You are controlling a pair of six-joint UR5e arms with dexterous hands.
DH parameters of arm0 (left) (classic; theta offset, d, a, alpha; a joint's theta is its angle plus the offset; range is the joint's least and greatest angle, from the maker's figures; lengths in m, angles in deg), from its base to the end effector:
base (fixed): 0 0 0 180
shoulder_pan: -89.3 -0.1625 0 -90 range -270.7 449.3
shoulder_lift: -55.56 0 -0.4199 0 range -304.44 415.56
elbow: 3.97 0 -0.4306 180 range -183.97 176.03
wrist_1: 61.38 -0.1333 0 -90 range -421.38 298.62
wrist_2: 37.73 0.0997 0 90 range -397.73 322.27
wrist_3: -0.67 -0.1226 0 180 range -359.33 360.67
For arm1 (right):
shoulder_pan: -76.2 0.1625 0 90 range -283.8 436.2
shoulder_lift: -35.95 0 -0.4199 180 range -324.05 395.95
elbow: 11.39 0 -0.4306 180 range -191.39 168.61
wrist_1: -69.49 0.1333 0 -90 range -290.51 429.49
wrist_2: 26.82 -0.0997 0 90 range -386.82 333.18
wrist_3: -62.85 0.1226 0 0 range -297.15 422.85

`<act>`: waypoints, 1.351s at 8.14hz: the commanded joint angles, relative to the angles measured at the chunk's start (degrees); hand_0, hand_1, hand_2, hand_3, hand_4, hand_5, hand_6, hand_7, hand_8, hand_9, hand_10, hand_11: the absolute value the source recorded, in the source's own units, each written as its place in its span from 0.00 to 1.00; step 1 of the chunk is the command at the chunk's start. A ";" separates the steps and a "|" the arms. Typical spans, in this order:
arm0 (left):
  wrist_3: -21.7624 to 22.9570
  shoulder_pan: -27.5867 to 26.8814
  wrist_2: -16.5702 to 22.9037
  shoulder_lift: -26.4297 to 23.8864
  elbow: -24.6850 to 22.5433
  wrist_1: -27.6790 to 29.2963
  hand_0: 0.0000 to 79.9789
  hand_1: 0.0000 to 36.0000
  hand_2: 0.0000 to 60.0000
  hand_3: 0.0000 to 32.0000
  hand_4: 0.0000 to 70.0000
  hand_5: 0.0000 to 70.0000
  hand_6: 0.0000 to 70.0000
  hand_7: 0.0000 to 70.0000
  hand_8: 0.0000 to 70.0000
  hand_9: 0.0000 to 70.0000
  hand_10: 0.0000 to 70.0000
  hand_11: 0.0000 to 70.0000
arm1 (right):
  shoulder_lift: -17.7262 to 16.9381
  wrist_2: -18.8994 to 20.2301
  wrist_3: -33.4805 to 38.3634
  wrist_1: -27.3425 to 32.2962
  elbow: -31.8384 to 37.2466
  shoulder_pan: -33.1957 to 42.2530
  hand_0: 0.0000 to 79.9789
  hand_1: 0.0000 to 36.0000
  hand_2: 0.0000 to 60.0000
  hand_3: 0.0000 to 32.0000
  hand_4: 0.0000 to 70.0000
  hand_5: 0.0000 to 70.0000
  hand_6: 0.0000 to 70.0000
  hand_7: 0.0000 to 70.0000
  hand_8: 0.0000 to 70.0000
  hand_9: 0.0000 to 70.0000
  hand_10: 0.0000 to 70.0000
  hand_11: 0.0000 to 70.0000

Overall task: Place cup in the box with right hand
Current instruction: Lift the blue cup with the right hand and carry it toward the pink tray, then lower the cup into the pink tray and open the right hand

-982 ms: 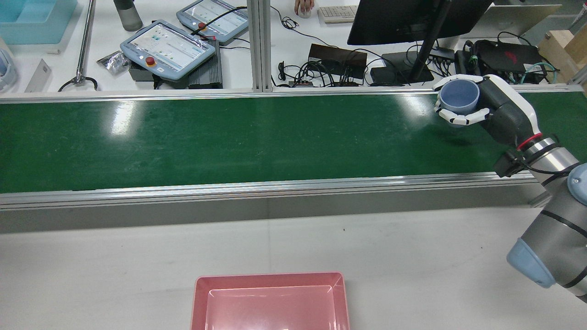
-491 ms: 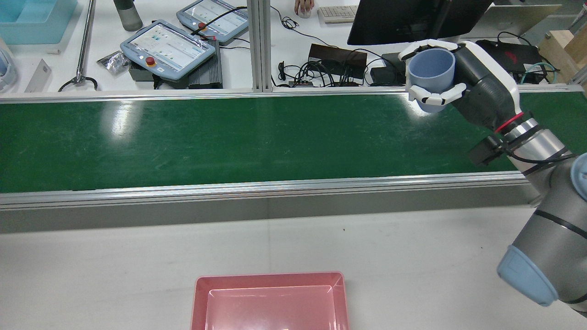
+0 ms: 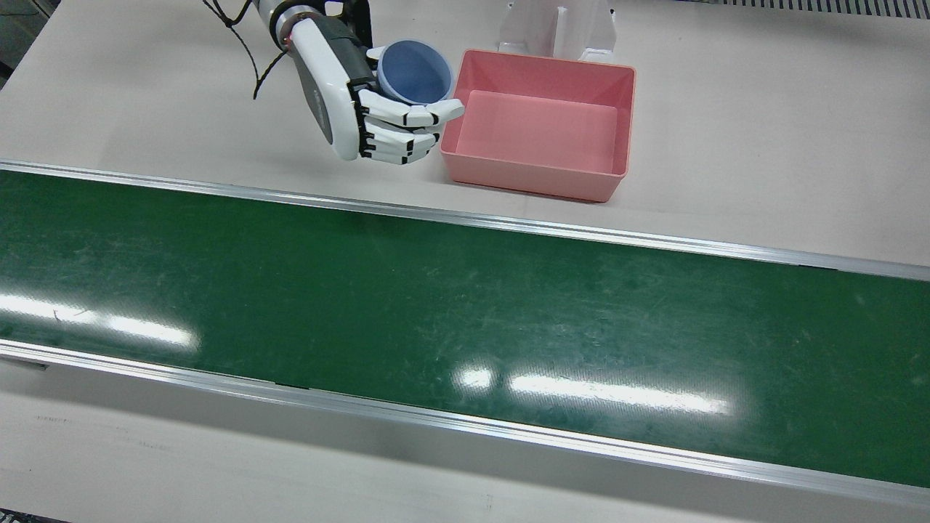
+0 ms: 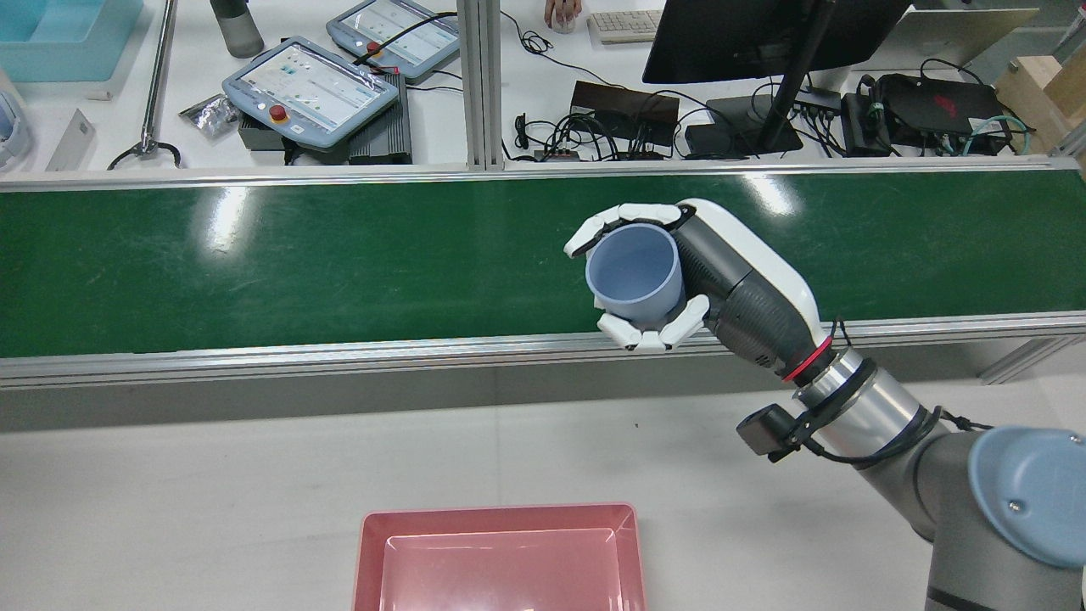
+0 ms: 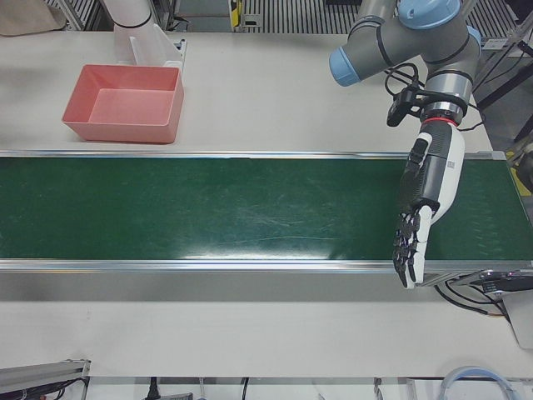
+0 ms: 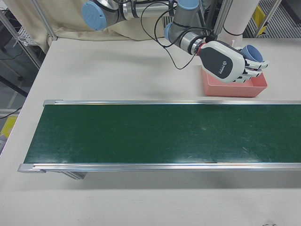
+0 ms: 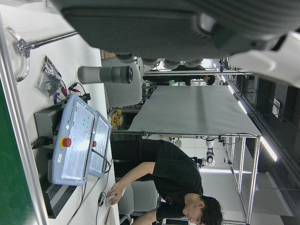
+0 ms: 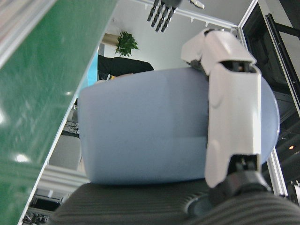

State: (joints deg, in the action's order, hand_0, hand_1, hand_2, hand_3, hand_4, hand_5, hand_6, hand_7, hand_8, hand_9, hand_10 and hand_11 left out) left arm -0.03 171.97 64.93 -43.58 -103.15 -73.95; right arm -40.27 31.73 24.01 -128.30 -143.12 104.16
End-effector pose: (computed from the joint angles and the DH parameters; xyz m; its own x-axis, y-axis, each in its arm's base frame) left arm -0.0284 -0.6131 0.5289 -0.9400 -0.3395 -0.0341 -0.0013 0.1035 -0.9946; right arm -0.3382 -0.4028 0.2303 -0.9344 0.2563 0.2474 -0.0586 0.5746 -0.8163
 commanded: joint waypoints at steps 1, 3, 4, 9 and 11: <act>0.00 0.04 0.00 0.00 -0.05 0.09 0.00 0.00 0.00 0.00 0.00 0.00 0.00 0.00 0.00 0.00 0.00 0.00 | 0.63 -6.24 -7.89 0.48 1.55 -14.74 1.00 1.00 1.00 0.00 0.22 0.38 0.68 1.00 1.00 1.00 0.78 1.00; 0.00 0.04 0.00 0.00 -0.05 0.00 0.00 0.00 0.00 0.00 0.00 0.00 0.00 0.00 0.00 0.00 0.00 0.00 | 0.63 -6.97 -10.03 6.68 7.68 -18.64 0.97 1.00 1.00 0.00 0.18 0.33 0.65 1.00 0.99 1.00 0.75 1.00; 0.00 0.04 0.00 0.00 -0.05 0.09 0.00 0.00 0.00 0.00 0.00 0.00 0.00 0.00 0.00 0.00 0.00 0.00 | 0.63 -6.97 -9.85 9.07 10.42 -19.69 0.81 0.93 0.61 0.00 0.15 0.28 0.62 1.00 0.92 1.00 0.71 1.00; 0.00 -0.05 0.00 0.00 0.03 0.09 0.00 0.00 0.00 0.00 0.00 0.00 0.00 0.00 0.00 0.00 0.00 0.00 | 0.55 -6.88 -9.41 18.23 14.57 -23.05 0.52 0.22 0.01 0.00 0.00 0.03 0.11 0.52 0.02 0.11 0.04 0.07; 0.00 -0.05 0.00 0.00 0.03 0.09 0.00 0.00 0.00 0.00 0.00 0.00 0.00 0.00 0.00 0.00 0.00 0.00 | 0.55 -6.88 -9.32 18.32 14.40 -23.22 0.49 0.22 0.04 0.00 0.00 0.01 0.09 0.47 0.00 0.07 0.00 0.00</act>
State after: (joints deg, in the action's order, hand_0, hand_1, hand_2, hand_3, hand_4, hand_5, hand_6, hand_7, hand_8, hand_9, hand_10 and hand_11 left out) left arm -0.03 171.95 64.93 -43.56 -103.12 -73.89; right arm -39.74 24.87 14.63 -110.30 -128.68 81.17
